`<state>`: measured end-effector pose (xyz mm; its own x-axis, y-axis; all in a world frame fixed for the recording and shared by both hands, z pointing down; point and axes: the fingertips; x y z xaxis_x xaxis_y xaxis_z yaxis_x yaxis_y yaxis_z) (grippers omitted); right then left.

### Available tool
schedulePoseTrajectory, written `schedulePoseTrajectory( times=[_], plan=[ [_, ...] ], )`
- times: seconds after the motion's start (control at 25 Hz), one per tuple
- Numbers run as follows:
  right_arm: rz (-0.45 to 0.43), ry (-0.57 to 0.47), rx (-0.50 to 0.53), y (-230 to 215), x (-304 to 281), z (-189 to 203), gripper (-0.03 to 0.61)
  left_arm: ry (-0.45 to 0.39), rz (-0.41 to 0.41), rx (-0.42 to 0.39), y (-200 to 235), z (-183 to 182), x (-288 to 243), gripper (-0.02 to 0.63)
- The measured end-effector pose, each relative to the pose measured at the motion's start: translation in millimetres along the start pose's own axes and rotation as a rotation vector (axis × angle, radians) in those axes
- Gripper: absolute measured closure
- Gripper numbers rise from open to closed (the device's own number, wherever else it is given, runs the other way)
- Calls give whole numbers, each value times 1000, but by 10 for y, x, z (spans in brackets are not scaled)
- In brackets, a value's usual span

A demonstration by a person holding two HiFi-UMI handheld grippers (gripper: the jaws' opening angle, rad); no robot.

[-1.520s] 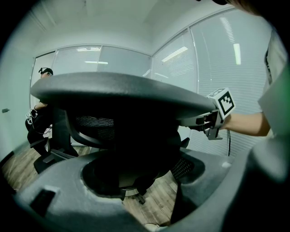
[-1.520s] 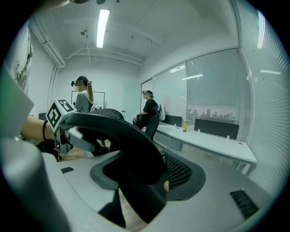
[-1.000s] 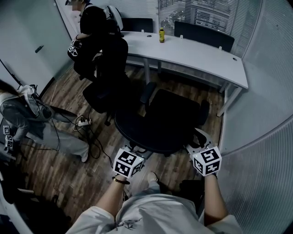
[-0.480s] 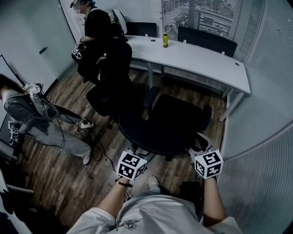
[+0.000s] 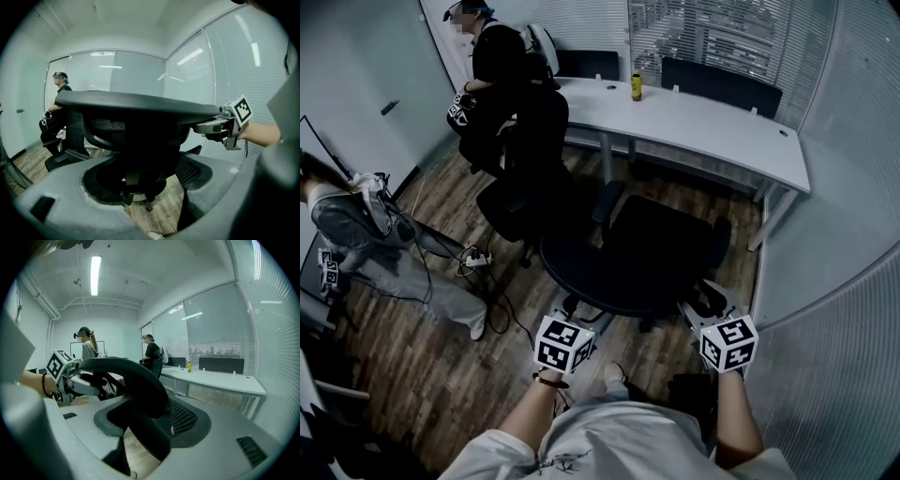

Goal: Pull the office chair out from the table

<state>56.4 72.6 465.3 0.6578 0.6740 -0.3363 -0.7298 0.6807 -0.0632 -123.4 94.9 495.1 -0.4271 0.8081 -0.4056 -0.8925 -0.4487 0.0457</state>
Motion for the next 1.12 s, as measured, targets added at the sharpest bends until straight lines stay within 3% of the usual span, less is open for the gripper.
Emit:
schedulePoseTrajectory(
  times=[0.2,0.6,0.84,1.0,1.12],
  plan=[
    [-11,-1,-8,80,93,57,362,5,-18,11,-23,63,110,288],
    [-60,2,-21,399,314,202,523,-1,-70,36,-112,156,429,317],
    [-95,7,-19,622,501,291,551,-28,-75,22,-391,166,615,416],
    [-107,1,-34,765,676,370,560,-58,-96,8,-585,187,742,541],
    [-119,-5,-47,874,824,419,563,-69,-82,12,-793,212,837,593]
  ],
)
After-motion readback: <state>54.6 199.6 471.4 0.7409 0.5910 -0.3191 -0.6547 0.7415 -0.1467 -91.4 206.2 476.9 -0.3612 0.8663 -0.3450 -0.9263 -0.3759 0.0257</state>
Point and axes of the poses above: the fingertips, and each gripper's own axes: x backward along the fingers, y to its left, z out of its underside, and after that the axes turned 6 degrees about -z, right-handed
